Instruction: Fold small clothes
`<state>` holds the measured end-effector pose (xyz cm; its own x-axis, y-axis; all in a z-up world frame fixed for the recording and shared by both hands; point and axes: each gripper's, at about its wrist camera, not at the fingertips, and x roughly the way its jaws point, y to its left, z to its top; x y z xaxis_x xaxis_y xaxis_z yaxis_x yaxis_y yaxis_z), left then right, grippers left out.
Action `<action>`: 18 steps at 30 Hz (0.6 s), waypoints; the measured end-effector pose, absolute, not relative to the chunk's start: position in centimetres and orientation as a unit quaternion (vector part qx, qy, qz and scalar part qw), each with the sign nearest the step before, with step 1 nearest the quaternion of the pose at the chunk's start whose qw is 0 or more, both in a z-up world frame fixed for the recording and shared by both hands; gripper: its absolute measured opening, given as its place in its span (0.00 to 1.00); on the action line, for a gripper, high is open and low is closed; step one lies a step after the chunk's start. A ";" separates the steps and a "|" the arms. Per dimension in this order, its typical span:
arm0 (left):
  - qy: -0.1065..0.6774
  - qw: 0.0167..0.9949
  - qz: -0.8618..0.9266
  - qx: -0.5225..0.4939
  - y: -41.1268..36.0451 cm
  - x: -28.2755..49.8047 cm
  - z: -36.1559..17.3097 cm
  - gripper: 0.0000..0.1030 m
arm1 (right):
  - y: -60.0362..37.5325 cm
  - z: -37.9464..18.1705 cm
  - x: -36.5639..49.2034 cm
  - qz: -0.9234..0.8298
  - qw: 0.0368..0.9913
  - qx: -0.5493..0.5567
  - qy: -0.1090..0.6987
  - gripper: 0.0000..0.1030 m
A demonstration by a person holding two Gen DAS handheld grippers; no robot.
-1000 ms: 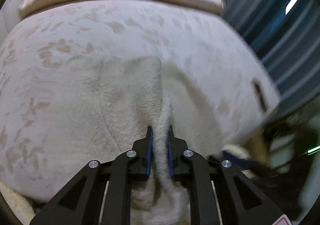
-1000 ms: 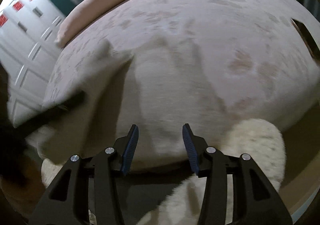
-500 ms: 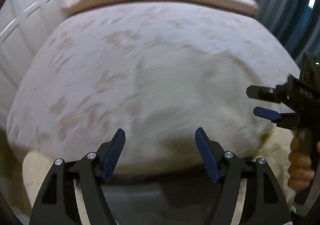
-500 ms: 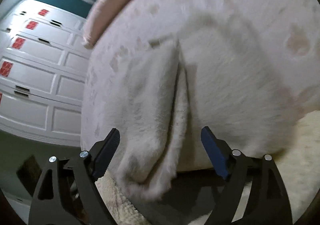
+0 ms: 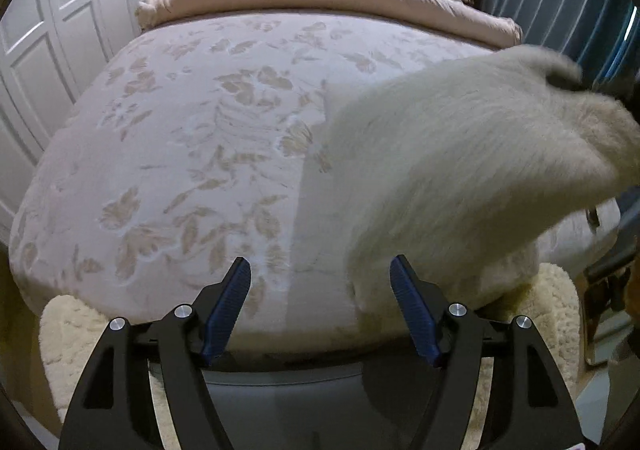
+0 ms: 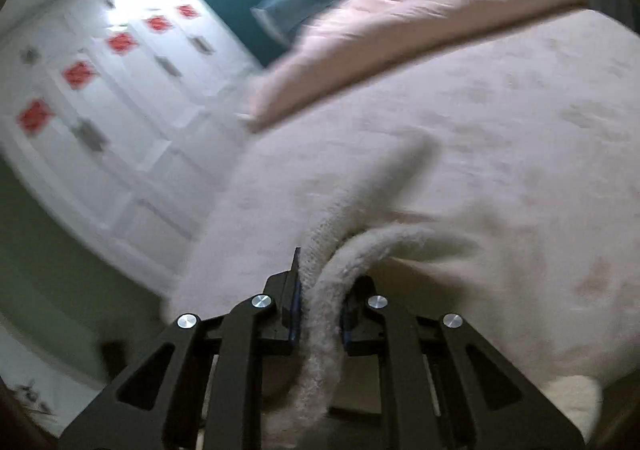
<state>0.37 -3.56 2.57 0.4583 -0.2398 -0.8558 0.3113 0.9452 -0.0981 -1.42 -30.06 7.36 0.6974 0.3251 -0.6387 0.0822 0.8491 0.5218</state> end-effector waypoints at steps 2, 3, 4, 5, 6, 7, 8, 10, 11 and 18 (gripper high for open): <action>0.503 0.847 -0.167 0.037 -4.3 0.5 1.9 0.67 | -31.9 1.5 -0.5 0.002 0.855 0.239 0.461 0.13; 0.508 0.844 -0.169 0.039 -4.7 0.6 1.5 0.67 | -32.9 -2.8 -0.3 -0.045 0.826 0.223 0.515 0.13; 0.512 0.840 -0.172 0.044 -5.2 0.7 1.2 0.67 | -33.2 -4.4 -0.5 -0.052 0.816 0.226 0.529 0.13; 0.512 0.840 -0.174 0.047 -5.5 0.6 1.3 0.67 | -33.6 -4.8 -1.2 -0.045 0.819 0.245 0.517 0.14; 0.510 0.841 -0.175 0.052 -5.8 0.7 1.4 0.67 | -33.8 -4.2 -1.7 -0.039 0.822 0.268 0.501 0.15; 0.508 0.842 -0.176 0.052 -6.0 0.8 1.5 0.67 | -33.8 -3.8 -1.8 -0.036 0.822 0.281 0.494 0.17; 0.507 0.842 -0.178 0.051 -6.2 0.9 1.6 0.67 | -33.9 -3.3 -2.0 -0.032 0.823 0.291 0.487 0.18; 0.511 0.840 -0.178 0.043 -6.6 1.5 1.6 0.67 | -33.8 -2.4 -2.4 -0.027 0.825 0.299 0.479 0.23; 0.516 0.837 -0.179 0.038 -6.7 1.9 1.5 0.67 | -33.7 -2.1 -2.3 -0.026 0.822 0.303 0.482 0.26; 0.550 0.817 -0.172 0.015 -7.5 3.5 -1.3 0.69 | -32.8 -3.9 -3.2 0.019 0.773 0.391 0.499 0.57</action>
